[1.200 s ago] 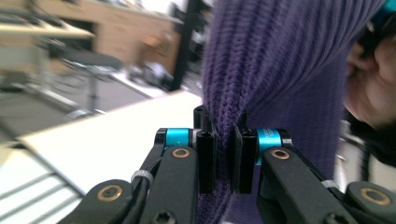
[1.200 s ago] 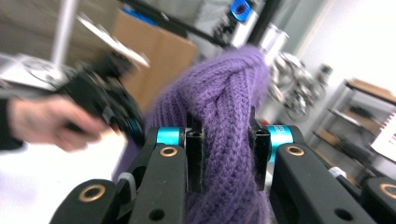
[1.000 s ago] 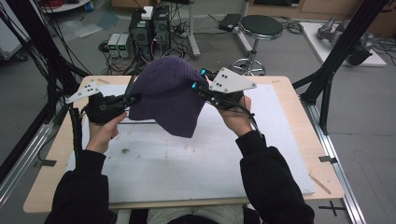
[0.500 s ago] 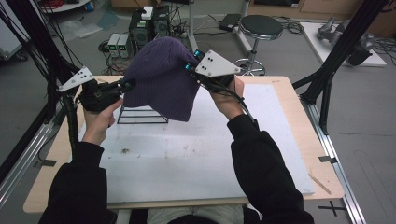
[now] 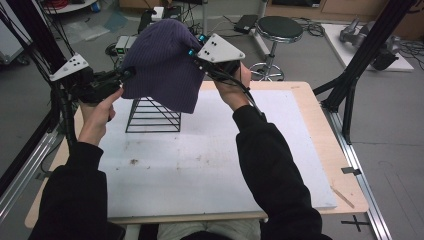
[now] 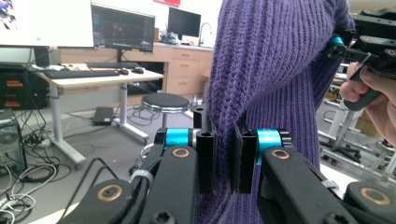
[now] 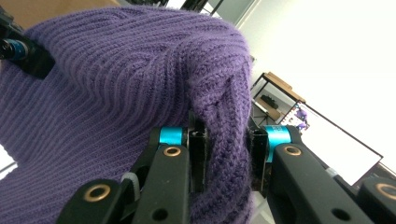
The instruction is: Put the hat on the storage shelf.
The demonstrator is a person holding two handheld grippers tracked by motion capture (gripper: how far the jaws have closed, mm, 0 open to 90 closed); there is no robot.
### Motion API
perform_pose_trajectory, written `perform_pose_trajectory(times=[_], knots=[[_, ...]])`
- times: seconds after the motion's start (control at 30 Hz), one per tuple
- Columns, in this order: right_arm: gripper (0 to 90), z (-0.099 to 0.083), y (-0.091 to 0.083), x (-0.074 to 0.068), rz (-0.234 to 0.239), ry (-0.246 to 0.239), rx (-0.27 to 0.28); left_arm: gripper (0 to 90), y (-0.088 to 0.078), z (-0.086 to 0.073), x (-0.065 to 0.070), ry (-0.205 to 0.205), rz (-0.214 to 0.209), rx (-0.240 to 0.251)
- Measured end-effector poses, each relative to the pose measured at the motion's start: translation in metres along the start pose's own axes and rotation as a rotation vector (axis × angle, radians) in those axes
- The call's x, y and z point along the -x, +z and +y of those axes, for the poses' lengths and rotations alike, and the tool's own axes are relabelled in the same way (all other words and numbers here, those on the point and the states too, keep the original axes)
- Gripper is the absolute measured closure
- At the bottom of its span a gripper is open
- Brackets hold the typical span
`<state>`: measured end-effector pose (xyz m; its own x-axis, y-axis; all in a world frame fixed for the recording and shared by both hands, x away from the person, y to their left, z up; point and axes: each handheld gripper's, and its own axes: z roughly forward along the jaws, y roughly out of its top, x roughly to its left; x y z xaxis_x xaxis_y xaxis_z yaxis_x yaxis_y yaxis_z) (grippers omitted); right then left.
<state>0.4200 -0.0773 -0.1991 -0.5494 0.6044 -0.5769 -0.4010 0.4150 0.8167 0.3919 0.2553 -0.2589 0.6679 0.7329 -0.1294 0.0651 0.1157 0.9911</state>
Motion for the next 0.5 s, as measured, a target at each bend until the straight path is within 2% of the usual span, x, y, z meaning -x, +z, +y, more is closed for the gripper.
perform_pose_trajectory(times=[0.13,0.3,0.5], knots=[[77.1,-0.001,0.007,-0.003,-0.008,-0.002,-0.005,83.0,0.001,-0.001,-0.007,0.006,0.014,-0.001],[77.1,-0.007,0.017,-0.008,-0.014,0.005,-0.011,82.9,0.003,-0.004,-0.017,-0.012,0.032,0.005],[77.1,-0.009,0.024,-0.009,-0.029,-0.013,-0.029,82.5,0.006,-0.007,-0.021,-0.011,0.035,0.009]])
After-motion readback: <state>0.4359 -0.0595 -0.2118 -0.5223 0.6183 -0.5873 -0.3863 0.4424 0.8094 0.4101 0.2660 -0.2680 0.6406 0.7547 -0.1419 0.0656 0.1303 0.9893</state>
